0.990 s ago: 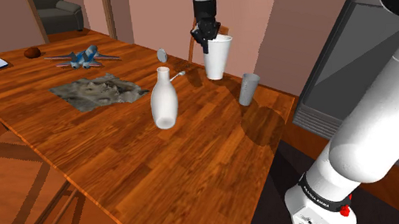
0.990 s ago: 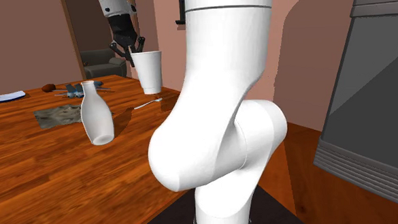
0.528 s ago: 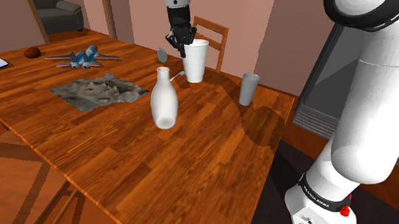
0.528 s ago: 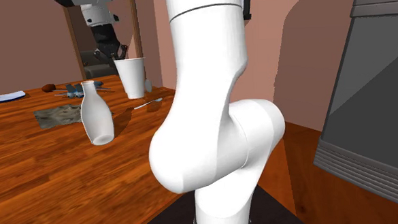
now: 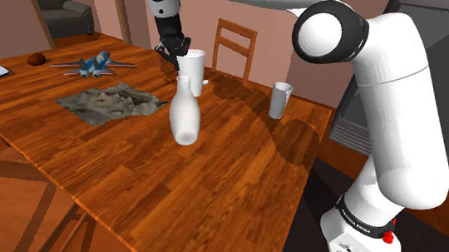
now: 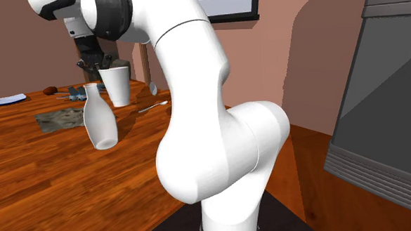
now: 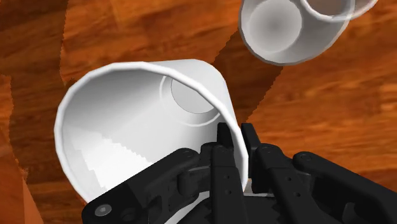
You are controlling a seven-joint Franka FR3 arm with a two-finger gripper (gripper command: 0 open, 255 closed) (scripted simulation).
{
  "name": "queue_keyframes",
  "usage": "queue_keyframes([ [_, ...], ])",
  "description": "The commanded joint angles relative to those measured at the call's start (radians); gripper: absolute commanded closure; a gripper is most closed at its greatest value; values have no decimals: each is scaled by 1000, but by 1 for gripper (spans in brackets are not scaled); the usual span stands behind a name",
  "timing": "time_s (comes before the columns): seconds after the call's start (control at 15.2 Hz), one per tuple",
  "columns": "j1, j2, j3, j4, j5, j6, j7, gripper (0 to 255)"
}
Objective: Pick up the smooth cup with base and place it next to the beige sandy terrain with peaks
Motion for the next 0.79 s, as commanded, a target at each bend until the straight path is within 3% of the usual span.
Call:
queue_keyframes([
  [0.0, 11, 49, -2, 57, -4, -8, 6, 255],
  [0.73, -6, 12, 1, -154, -3, 163, 30, 255],
])
